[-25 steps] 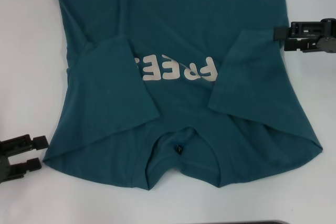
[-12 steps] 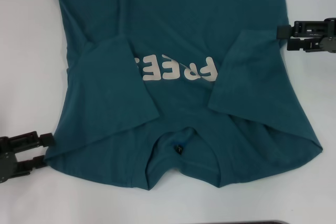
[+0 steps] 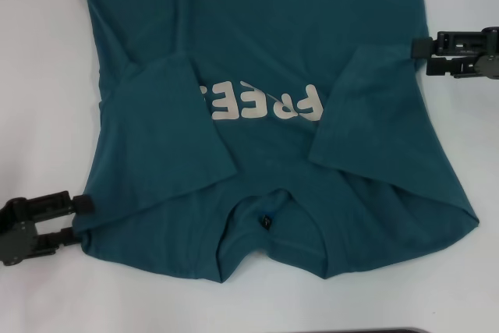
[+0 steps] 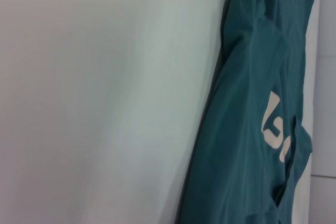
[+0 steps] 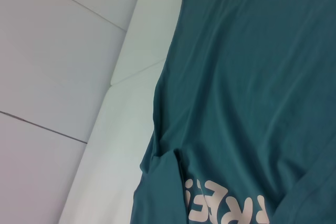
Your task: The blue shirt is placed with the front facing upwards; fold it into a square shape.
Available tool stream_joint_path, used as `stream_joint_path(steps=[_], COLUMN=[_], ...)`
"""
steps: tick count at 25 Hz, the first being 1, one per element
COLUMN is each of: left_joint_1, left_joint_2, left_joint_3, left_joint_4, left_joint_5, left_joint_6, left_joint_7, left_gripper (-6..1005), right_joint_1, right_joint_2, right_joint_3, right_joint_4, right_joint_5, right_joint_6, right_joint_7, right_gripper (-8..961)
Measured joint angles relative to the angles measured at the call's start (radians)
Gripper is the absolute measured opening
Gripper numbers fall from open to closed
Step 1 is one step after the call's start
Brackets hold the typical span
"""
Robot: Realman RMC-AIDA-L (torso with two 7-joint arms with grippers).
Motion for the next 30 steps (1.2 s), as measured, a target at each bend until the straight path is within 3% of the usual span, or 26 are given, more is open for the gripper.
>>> stream_joint_path(steps=[14, 30], left_joint_1=[0.024, -0.012], left_joint_2=[0.012, -0.011], left_joint_3=[-0.008, 0.012], left_joint_4=[-0.030, -0.030], left_joint_5=[0.001, 0.040], left_joint_6=[0.005, -0.009], left_joint_7=[-0.003, -0.012], left_gripper=[799, 798], right_joint_1=[-0.001, -0.002], right_joint_2=[-0.002, -0.002], right_joint_3=[0.009, 0.010], right_joint_4=[0.006, 0.007], right_joint_5=[0.000, 0.000], right_joint_6=[-0.005, -0.004], right_joint_7=[0.000, 0.000], right_gripper=[921, 920])
